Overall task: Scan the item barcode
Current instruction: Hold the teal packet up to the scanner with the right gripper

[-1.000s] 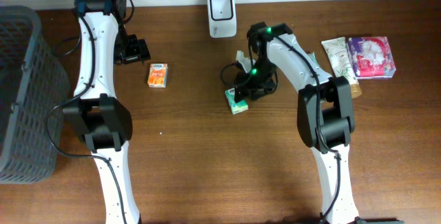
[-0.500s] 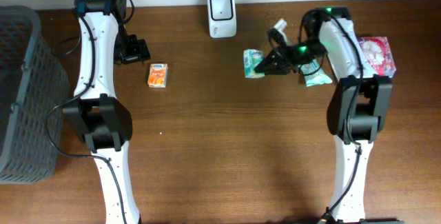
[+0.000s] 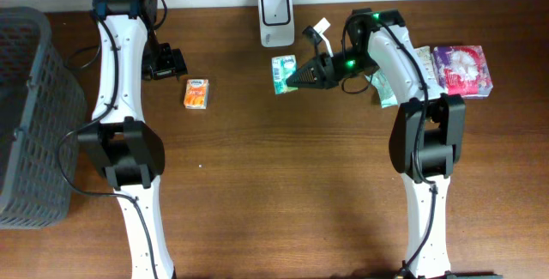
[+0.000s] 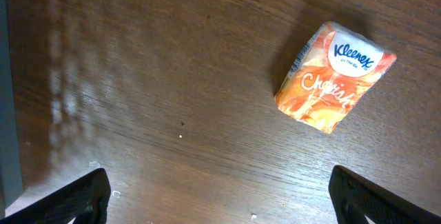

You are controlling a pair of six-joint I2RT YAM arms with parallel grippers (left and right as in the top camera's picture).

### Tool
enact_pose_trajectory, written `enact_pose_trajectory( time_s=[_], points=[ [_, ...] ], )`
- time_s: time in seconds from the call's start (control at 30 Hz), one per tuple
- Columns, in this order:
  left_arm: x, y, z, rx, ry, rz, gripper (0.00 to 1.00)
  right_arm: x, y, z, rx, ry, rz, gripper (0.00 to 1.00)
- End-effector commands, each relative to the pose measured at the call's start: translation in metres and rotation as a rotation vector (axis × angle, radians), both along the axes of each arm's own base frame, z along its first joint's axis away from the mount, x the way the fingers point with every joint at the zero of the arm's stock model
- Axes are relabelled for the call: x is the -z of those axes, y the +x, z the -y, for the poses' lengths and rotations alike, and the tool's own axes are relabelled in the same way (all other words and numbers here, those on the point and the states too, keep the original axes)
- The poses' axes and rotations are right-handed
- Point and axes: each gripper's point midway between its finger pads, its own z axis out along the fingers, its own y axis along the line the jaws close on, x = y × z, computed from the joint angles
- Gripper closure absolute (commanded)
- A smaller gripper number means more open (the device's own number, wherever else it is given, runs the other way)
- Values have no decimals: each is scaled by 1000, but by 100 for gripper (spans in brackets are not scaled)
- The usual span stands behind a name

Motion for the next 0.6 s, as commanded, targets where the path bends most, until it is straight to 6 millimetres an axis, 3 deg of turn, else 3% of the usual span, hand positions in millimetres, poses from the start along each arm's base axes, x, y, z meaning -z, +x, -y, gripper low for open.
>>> enact_pose_trajectory(
  time_s=[0.0,0.03,0.07,0.1,0.13,0.17,0.2,0.23,0.27,0.33,0.43,0.5,0.57],
  points=[
    [3,2,-2,4,8,-2,1,13,7,8,46,-126,-81,96],
    [3,2,-2,4,8,-2,1,25,14,13,85,-220,-113,96],
    [3,2,-2,4,8,-2,1,48,31,25,194,-420,-157,96],
    [3,2,-2,4,8,-2,1,73,55,56,379,-725,-150,96],
    [3,2,-2,4,8,-2,1,75,73,79,482,-922,-54,96],
    [3,2,-2,4,8,-2,1,64,94,101,595,-1121,95,96],
    [3,2,-2,4,8,-2,1,47,119,116,712,-1273,265,96],
    [3,2,-2,4,8,-2,1,33,137,119,761,-1351,415,96],
    [3,2,-1,5,8,-2,1,17,161,93,696,-1356,655,96],
    [3,2,-1,5,8,-2,1,0,186,64,715,-1280,831,96],
    [3,2,-2,4,8,-2,1,-28,219,39,718,-1200,1120,96],
    [3,2,-2,4,8,-2,1,-22,224,13,546,-1113,1288,96],
    [3,2,-2,4,8,-2,1,-7,227,6,479,-1121,1365,96]
  ],
)
